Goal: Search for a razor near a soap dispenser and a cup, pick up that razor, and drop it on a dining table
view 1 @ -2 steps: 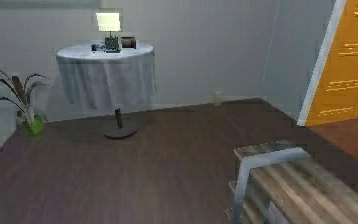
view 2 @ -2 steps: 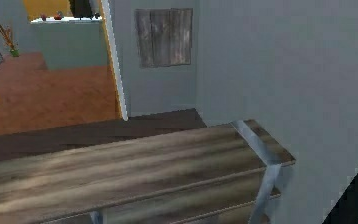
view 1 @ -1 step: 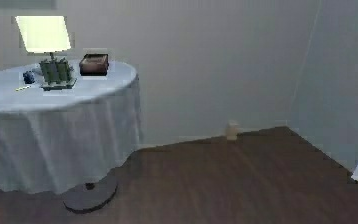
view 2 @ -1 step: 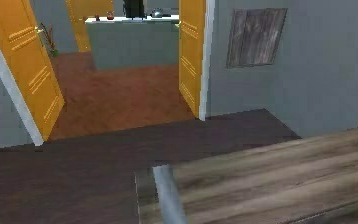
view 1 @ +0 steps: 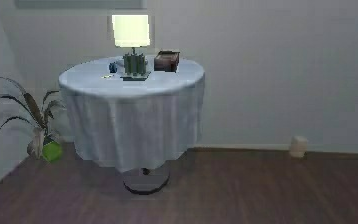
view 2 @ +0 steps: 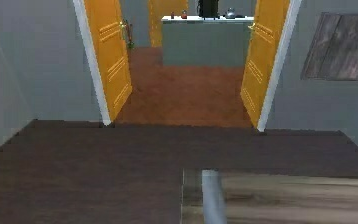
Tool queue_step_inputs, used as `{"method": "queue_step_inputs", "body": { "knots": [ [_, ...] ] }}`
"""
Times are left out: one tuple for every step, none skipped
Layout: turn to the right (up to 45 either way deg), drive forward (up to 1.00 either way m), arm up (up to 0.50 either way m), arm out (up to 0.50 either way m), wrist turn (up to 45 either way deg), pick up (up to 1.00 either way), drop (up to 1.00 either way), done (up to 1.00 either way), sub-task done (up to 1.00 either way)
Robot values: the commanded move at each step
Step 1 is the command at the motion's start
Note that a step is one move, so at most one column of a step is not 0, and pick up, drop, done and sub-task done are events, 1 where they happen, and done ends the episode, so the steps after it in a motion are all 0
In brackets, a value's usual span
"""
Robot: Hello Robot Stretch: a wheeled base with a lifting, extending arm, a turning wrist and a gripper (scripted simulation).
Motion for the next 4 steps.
{"method": "queue_step_inputs", "body": {
  "knots": [
    [0.0,0.05,0.0,0.0,0.0,0.0,0.0,0.0,0.0],
    [27.0,0.0,0.0,0.0,0.0,0.0,0.0,0.0,0.0],
    [0.0,0.45,0.0,0.0,0.0,0.0,0.0,0.0,0.0],
    [45.0,0.0,0.0,0.0,0.0,0.0,0.0,0.0,0.0]
  ]
}}
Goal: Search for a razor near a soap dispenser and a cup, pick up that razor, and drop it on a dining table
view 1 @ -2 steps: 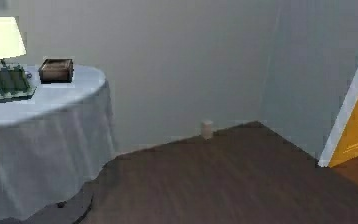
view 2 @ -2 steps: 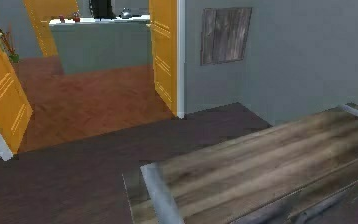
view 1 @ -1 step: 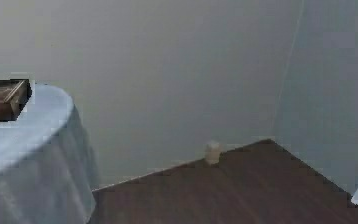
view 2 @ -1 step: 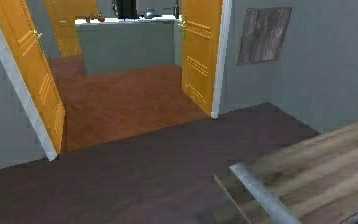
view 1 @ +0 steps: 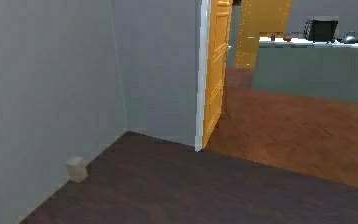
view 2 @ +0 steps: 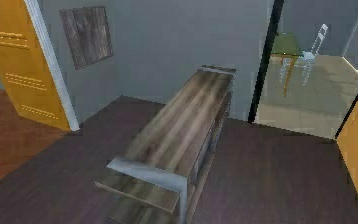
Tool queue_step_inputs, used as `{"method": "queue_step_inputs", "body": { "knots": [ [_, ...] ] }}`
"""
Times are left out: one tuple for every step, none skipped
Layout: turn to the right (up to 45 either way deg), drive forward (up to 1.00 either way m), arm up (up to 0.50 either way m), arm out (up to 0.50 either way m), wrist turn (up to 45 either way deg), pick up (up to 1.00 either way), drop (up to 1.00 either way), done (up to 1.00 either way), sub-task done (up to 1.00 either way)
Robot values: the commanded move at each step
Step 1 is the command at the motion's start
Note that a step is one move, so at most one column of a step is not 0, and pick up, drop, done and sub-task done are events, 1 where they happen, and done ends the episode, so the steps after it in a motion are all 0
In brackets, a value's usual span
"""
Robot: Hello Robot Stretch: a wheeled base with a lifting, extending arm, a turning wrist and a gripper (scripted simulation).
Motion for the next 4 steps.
{"method": "queue_step_inputs", "body": {
  "knots": [
    [18.0,0.0,0.0,0.0,0.0,0.0,0.0,0.0,0.0],
    [0.0,0.85,0.0,0.0,0.0,0.0,0.0,0.0,0.0],
    [21.0,0.0,0.0,0.0,0.0,0.0,0.0,0.0,0.0],
    [0.0,1.0,0.0,0.0,0.0,0.0,0.0,0.0,0.0]
  ]
}}
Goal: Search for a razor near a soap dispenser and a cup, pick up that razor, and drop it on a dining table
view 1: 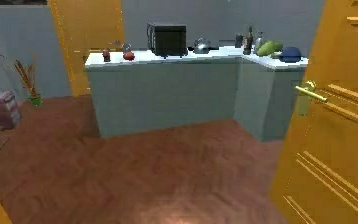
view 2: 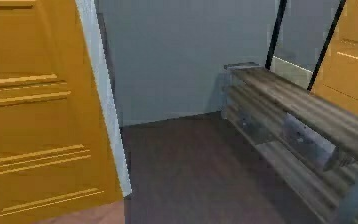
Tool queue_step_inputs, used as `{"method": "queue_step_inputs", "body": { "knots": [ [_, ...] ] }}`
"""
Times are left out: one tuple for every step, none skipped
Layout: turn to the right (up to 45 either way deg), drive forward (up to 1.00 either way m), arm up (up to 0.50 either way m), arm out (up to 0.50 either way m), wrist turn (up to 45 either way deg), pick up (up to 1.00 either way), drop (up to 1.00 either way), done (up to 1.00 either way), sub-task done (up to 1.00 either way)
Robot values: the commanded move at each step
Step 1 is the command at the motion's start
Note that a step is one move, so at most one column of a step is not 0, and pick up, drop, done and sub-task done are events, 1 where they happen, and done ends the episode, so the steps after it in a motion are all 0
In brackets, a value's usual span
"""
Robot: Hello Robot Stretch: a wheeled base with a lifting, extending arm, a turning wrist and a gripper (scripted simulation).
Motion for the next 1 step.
{"method": "queue_step_inputs", "body": {
  "knots": [
    [0.0,1.0,0.0,0.0,0.0,0.0,0.0,0.0,0.0]
  ]
}}
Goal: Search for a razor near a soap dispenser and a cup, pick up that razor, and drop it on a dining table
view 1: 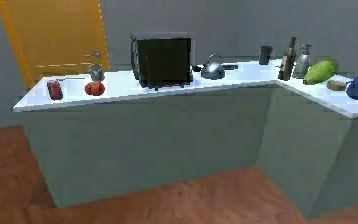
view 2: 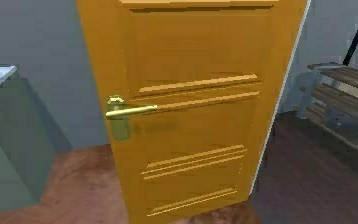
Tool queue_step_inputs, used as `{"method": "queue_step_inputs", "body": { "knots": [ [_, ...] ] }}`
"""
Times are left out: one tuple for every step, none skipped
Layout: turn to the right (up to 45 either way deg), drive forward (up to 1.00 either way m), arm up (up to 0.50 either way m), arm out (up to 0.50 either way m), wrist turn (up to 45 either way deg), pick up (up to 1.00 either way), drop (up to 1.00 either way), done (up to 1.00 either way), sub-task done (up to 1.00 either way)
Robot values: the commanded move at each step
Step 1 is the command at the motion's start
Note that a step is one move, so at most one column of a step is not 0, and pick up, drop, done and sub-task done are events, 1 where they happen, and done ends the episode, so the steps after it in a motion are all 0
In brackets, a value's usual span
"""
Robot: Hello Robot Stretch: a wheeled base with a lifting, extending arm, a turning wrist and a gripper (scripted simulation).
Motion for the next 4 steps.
{"method": "queue_step_inputs", "body": {
  "knots": [
    [12.0,0.0,0.0,0.0,0.0,0.0,0.0,0.0,0.0],
    [0.0,0.25,0.0,0.0,0.0,0.0,0.0,0.0,0.0],
    [15.0,0.0,0.0,0.0,0.0,0.0,0.0,0.0,0.0],
    [0.0,0.7,0.0,0.0,0.0,0.0,0.0,0.0,0.0]
  ]
}}
